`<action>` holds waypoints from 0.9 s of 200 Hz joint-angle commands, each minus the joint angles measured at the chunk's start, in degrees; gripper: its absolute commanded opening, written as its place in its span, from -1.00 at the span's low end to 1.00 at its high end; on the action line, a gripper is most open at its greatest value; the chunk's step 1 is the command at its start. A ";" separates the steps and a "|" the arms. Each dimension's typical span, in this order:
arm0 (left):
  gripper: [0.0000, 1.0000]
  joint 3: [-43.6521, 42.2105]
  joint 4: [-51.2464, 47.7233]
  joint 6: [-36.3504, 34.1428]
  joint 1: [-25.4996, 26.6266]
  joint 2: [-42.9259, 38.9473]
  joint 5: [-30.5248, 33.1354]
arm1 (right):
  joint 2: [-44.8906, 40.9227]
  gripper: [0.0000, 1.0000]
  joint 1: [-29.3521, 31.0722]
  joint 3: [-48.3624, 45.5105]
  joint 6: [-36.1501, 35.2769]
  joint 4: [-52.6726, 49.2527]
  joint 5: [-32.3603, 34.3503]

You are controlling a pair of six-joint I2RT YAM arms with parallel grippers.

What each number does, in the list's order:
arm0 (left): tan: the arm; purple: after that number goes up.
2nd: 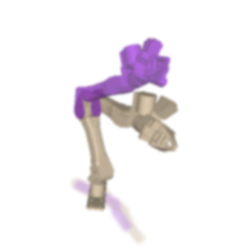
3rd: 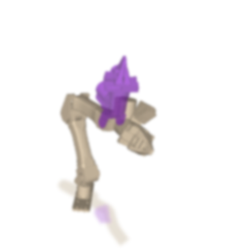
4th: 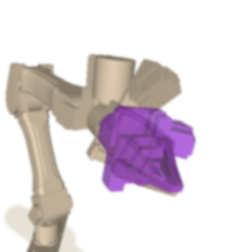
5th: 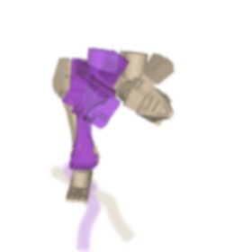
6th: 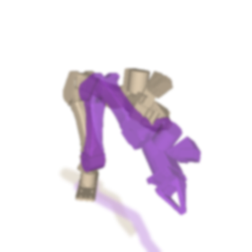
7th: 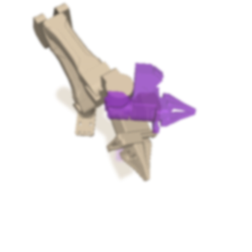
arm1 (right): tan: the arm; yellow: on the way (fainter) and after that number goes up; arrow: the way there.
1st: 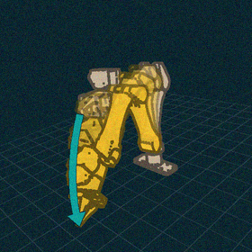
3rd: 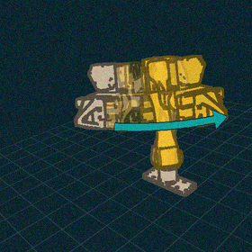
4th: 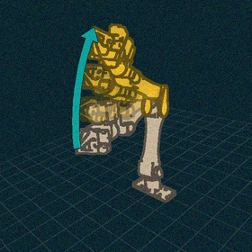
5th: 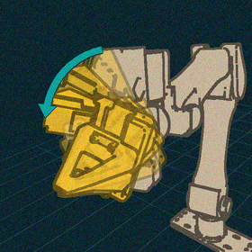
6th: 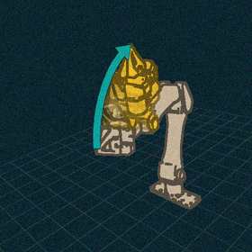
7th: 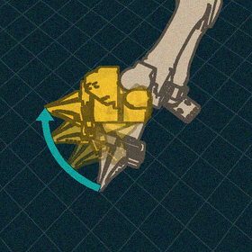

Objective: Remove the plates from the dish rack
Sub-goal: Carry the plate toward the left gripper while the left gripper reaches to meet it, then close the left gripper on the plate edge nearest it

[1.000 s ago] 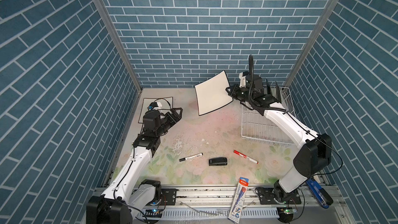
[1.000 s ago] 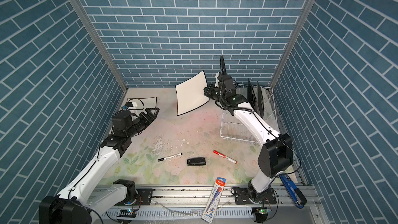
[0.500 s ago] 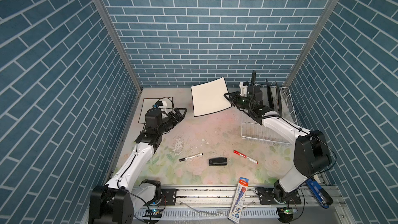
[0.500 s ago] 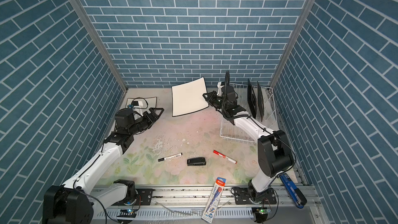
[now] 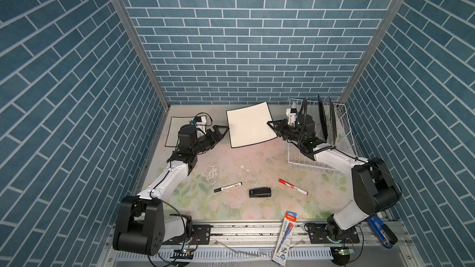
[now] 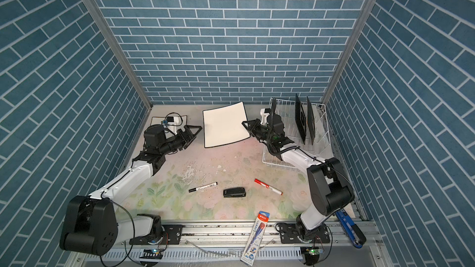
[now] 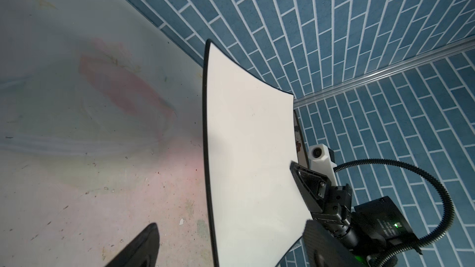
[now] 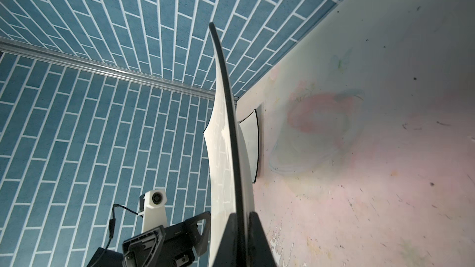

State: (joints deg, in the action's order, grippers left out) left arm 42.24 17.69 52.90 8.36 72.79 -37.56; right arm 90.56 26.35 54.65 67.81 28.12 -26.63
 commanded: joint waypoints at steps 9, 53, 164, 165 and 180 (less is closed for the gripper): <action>0.78 2.56 3.96 -1.40 -0.28 1.69 -3.86 | -6.96 -1.00 -0.09 -2.26 7.26 14.10 -3.22; 0.71 2.26 9.87 2.42 -0.06 6.18 -7.56 | -8.86 -1.00 0.10 -5.81 9.79 18.65 -2.24; 0.61 1.94 20.02 8.42 3.92 9.58 -4.01 | -6.11 -1.00 1.31 -6.23 14.98 28.76 -0.35; 0.60 2.00 20.02 8.47 3.93 9.57 -4.01 | -6.10 -1.00 1.33 -6.18 14.98 28.71 -0.39; 0.51 2.63 20.12 8.68 4.50 10.35 -4.31 | -5.95 -1.00 1.41 -5.84 14.98 28.68 -0.74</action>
State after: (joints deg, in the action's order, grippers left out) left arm 43.38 34.92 60.27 11.99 82.02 -41.08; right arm 85.62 27.29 46.52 76.29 44.18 -26.20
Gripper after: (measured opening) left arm 0.784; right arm 0.086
